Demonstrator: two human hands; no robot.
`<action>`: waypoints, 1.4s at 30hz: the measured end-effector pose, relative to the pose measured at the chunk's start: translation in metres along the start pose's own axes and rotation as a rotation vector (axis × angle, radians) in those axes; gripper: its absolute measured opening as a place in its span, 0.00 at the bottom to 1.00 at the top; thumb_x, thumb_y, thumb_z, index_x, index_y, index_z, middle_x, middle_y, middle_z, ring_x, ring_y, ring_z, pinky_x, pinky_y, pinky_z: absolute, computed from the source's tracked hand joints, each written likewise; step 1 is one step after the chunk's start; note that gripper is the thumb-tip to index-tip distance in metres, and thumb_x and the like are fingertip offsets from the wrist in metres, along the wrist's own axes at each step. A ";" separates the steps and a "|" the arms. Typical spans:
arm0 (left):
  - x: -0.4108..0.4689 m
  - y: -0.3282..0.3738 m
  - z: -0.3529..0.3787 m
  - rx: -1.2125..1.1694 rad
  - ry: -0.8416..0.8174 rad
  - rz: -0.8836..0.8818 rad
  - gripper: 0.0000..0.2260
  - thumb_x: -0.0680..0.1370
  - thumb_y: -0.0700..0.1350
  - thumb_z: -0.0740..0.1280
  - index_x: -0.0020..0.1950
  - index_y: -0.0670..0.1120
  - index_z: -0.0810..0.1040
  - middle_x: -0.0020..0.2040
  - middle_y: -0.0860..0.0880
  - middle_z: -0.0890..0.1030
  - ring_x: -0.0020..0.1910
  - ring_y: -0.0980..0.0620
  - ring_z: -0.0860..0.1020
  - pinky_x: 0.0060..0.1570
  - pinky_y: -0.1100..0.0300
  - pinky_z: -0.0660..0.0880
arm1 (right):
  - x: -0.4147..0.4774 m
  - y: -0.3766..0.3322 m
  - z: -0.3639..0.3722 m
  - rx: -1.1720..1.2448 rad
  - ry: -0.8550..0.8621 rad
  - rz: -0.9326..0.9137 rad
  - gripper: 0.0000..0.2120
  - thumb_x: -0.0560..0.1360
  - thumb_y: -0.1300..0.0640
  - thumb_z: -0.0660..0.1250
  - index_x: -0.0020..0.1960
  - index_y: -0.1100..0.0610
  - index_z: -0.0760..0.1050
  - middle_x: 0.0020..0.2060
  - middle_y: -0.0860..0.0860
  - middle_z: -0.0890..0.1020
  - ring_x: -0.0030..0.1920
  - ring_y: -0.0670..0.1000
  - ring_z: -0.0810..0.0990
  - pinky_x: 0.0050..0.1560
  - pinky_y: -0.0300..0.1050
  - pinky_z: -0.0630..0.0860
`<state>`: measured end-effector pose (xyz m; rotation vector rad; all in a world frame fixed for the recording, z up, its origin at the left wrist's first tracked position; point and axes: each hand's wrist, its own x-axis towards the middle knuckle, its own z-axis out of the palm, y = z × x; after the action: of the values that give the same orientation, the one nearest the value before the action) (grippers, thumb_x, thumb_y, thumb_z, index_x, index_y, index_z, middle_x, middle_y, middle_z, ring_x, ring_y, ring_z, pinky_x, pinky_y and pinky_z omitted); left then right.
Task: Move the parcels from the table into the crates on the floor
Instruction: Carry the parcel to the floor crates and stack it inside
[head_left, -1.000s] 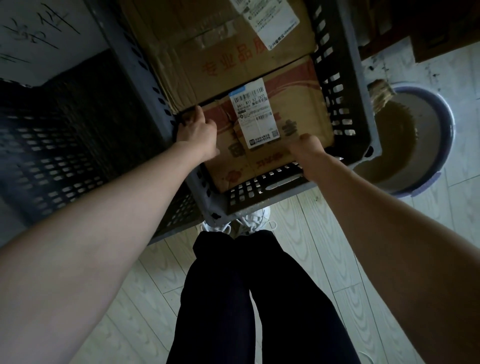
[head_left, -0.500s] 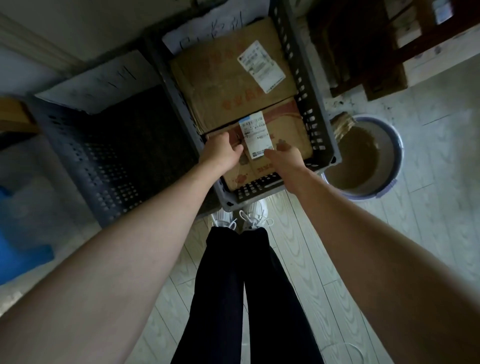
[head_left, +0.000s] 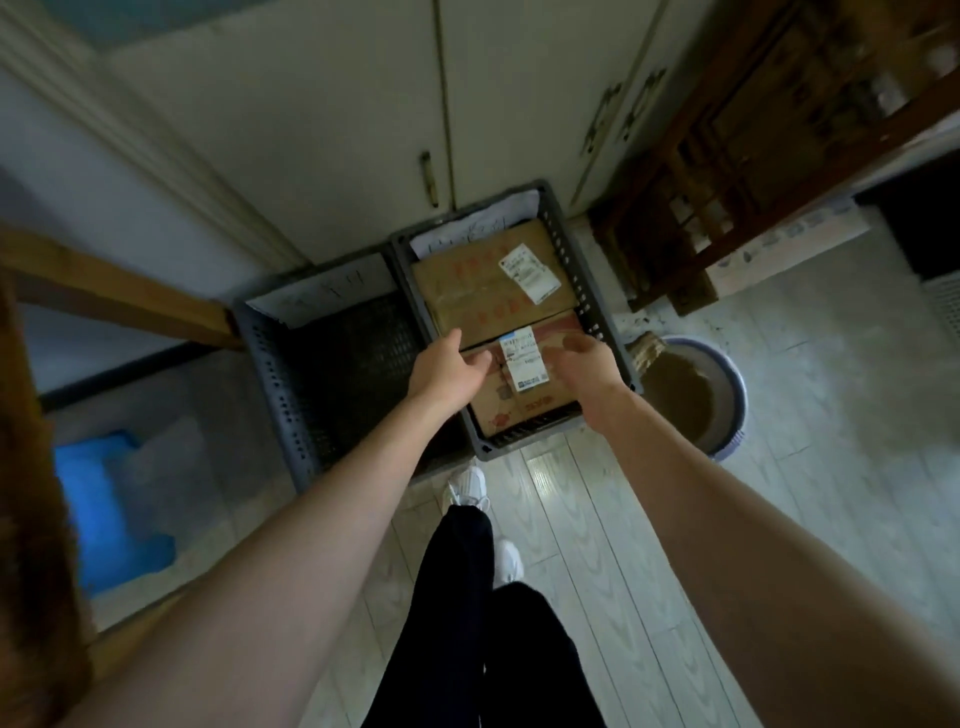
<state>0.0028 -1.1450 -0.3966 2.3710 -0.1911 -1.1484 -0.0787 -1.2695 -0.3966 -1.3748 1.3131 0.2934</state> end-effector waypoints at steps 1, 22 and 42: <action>-0.016 0.003 -0.007 -0.014 0.021 0.014 0.27 0.81 0.52 0.60 0.77 0.44 0.57 0.76 0.45 0.61 0.74 0.47 0.61 0.68 0.57 0.62 | -0.014 -0.005 -0.005 -0.014 -0.002 -0.024 0.24 0.78 0.58 0.64 0.72 0.60 0.65 0.66 0.55 0.73 0.65 0.55 0.71 0.57 0.42 0.68; -0.265 -0.030 -0.133 -0.272 0.426 0.120 0.28 0.81 0.52 0.61 0.76 0.41 0.58 0.76 0.44 0.61 0.74 0.46 0.61 0.70 0.56 0.60 | -0.260 -0.063 -0.001 -0.264 -0.196 -0.610 0.26 0.77 0.48 0.66 0.67 0.64 0.70 0.62 0.54 0.76 0.64 0.55 0.73 0.65 0.49 0.69; -0.442 -0.287 -0.329 -0.385 0.751 0.107 0.27 0.81 0.52 0.61 0.77 0.44 0.58 0.75 0.46 0.62 0.73 0.47 0.62 0.71 0.52 0.63 | -0.474 -0.083 0.269 -0.334 -0.388 -0.896 0.27 0.76 0.47 0.66 0.70 0.61 0.67 0.64 0.55 0.74 0.63 0.53 0.72 0.55 0.41 0.66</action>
<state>-0.0503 -0.6272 -0.0565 2.2294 0.1493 -0.1674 -0.0410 -0.8315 -0.0640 -1.9267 0.2583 0.1463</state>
